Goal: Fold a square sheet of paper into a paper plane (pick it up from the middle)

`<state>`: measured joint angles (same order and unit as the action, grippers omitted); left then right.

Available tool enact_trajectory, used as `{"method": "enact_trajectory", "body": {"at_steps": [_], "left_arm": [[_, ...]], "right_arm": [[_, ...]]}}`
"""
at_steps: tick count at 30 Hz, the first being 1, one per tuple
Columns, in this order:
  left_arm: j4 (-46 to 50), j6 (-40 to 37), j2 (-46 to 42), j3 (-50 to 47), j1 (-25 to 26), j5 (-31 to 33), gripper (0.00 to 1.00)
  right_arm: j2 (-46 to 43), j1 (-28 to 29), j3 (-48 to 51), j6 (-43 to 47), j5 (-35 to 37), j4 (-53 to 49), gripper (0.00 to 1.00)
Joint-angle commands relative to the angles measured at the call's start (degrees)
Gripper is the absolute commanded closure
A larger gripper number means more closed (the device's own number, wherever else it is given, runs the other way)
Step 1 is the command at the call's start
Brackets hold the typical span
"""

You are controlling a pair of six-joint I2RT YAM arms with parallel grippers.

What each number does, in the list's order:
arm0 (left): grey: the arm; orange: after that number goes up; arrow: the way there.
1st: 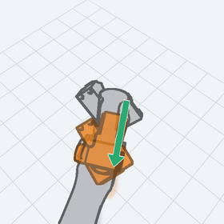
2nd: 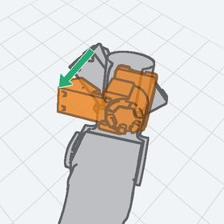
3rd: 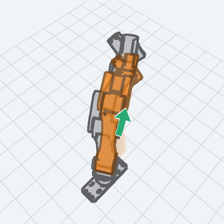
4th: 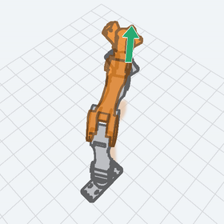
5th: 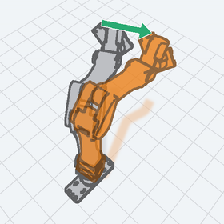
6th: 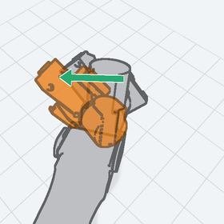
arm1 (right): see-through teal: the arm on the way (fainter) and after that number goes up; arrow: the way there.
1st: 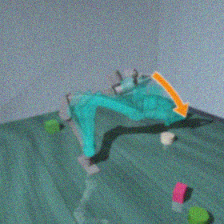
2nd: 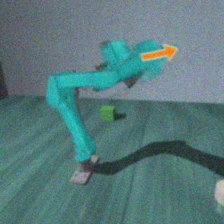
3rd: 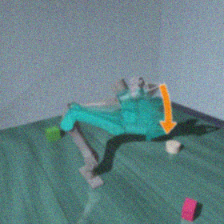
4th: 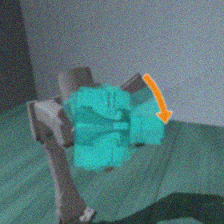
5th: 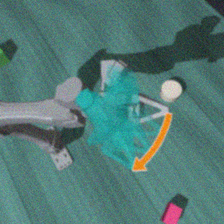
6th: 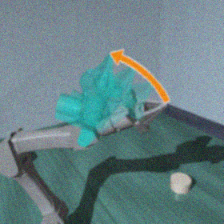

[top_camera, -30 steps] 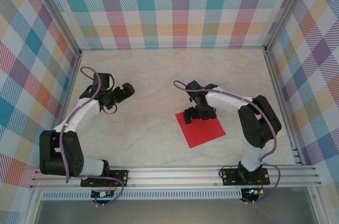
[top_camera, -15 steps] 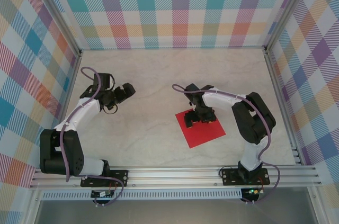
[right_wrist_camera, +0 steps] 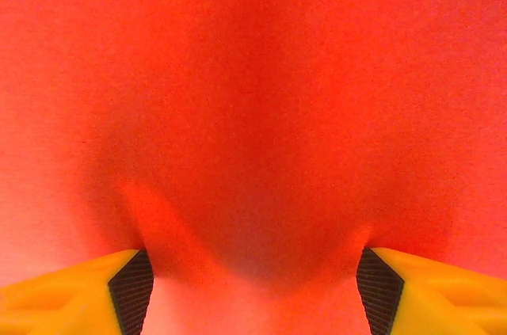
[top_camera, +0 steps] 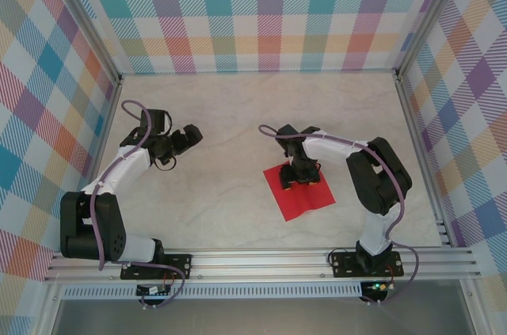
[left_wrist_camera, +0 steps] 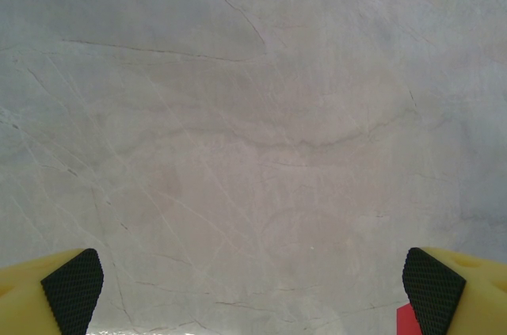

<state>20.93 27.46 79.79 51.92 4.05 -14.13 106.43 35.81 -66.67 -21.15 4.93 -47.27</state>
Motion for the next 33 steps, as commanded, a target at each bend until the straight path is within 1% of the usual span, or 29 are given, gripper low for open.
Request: {"method": "enact_trajectory", "body": {"at_steps": [1, 4, 7, 10, 12, 15, 20, 26, 29, 33], "left_arm": [[0.31, 0.66, 0.57, -0.47, 0.63, -1.42, 0.0], [0.02, 0.86, 0.63, -0.76, 0.65, -1.76, 0.0], [-0.77, 1.55, 0.65, -1.45, 0.69, -2.54, 0.0], [-2.44, 2.82, 0.42, -2.82, 0.9, -4.19, 0.01], [-3.97, 4.06, 0.1, -4.09, 1.1, -5.61, 0.03], [-7.95, 6.15, -0.58, -6.41, 1.69, -7.8, 0.08], [-15.36, 10.27, -1.62, -10.56, 3.63, -12.13, 0.13], [-23.86, 14.65, -1.26, -13.85, 7.56, -15.27, 0.19], [-25.8, 15.17, 0.29, -14.17, 9.81, -15.29, 0.21], [-28.35, 15.99, 3.36, -13.89, 12.92, -15.09, 0.28]], "right_arm": [[2.92, -0.13, 4.14, -1.54, 0.26, 2.17, 0.31], [-0.34, -0.13, 4.14, -1.92, -1.19, 2.92, 0.39], [-4.54, -0.13, 4.4, -2.74, -6.63, 6.1, 0.49], [-8.8, -0.13, 5.16, -4.72, -15.1, 12.18, 0.57], [-11.54, -0.13, 6.08, -7.12, -21.4, 18.81, 0.63], [-12.83, -0.15, 6.13, -11.49, -29.35, 27.46, 0.72], [-10.47, -0.3, 5.51, -17.52, -36.7, 39.17, 0.75], [-5.4, -0.37, 4.56, -21.02, -36.86, 42.97, 0.75], [-3.17, -0.48, 4.6, -21.74, -35.33, 42.27, 0.74], [-1.58, -0.57, 4.45, -21.06, -31.15, 38.72, 0.72]]}}
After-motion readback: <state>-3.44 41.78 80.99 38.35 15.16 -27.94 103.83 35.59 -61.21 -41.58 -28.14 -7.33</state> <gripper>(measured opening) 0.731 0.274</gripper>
